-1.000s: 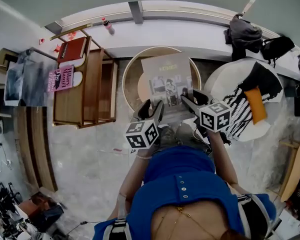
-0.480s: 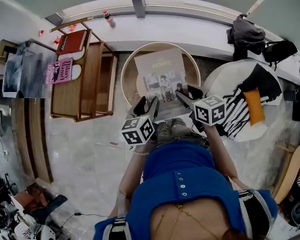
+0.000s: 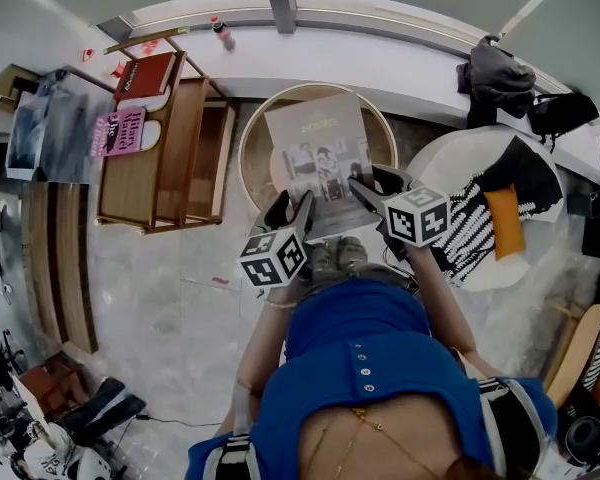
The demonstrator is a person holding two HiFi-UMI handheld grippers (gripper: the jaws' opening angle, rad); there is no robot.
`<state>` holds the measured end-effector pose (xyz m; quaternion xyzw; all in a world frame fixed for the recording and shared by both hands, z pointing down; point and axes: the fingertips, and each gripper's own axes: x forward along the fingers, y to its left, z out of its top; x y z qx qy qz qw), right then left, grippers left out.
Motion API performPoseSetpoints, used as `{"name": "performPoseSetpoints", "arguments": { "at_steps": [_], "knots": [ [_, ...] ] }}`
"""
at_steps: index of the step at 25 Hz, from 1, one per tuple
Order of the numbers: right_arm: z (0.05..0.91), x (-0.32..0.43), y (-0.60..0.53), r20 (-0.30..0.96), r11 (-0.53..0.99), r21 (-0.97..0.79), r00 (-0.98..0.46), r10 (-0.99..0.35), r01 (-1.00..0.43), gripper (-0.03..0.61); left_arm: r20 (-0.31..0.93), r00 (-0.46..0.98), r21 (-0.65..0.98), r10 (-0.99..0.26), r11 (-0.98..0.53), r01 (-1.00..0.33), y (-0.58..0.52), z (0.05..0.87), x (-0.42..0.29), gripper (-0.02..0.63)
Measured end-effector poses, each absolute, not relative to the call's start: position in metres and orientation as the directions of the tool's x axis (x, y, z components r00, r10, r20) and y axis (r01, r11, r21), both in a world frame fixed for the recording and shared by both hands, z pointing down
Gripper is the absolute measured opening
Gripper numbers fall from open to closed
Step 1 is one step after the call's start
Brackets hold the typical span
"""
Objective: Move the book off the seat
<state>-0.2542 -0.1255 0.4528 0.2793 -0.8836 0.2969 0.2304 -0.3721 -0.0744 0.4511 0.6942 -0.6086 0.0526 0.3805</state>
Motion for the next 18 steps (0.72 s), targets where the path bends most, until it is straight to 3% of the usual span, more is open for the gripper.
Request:
{"name": "performPoseSetpoints", "arguments": {
  "at_steps": [18],
  "knots": [
    [0.477, -0.251, -0.133, 0.588, 0.661, -0.424, -0.743, -0.319, -0.620, 0.190, 0.571, 0.237, 0.459, -0.786, 0.066, -0.886, -0.080, 0.473, -0.368, 0.207]
  ]
}}
